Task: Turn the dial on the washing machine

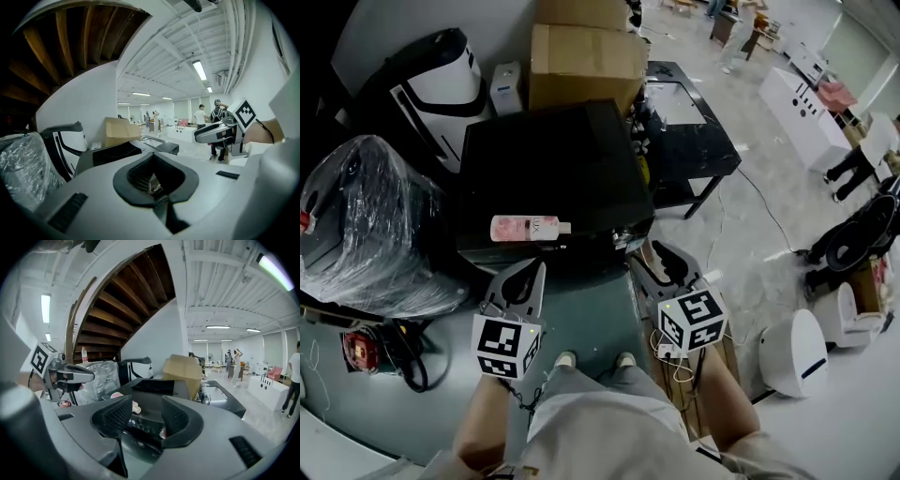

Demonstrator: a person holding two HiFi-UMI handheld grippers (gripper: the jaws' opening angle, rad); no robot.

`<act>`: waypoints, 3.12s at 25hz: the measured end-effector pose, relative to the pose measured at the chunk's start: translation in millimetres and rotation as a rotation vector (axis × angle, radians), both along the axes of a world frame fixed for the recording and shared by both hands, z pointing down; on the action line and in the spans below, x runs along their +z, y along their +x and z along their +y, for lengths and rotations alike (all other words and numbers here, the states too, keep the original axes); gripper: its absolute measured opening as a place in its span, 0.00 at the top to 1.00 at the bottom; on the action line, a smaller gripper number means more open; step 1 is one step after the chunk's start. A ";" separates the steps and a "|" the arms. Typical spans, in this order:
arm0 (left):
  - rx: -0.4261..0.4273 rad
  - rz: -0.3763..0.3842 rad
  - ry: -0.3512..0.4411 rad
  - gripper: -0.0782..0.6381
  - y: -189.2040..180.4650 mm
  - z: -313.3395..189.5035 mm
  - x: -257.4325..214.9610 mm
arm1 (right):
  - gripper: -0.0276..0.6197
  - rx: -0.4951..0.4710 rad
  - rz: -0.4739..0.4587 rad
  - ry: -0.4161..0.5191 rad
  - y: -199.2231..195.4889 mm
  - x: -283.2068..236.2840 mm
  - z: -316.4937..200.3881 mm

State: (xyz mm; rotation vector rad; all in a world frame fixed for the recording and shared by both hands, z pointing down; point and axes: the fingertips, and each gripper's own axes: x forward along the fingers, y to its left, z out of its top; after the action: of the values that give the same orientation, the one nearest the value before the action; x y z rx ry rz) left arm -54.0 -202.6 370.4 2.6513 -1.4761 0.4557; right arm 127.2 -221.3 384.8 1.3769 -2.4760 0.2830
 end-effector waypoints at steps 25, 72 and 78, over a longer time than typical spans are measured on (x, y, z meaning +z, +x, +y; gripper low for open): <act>-0.187 -0.033 0.038 0.86 -20.8 -33.9 127.3 | 0.61 -0.004 0.072 -0.018 5.6 177.1 -81.9; 0.005 -0.126 0.169 0.86 -17.3 -47.8 167.7 | 0.50 0.059 0.516 0.299 -4.5 260.2 -121.8; -0.009 -0.111 0.142 0.86 -16.3 -47.8 168.3 | 0.50 0.131 0.227 0.163 1.8 258.9 -123.6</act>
State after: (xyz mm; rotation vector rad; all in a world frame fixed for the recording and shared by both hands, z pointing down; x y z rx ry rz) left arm -70.3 -250.4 538.7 2.7672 -1.6084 0.5243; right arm 128.9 -344.9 643.8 1.5447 -2.2686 -0.0490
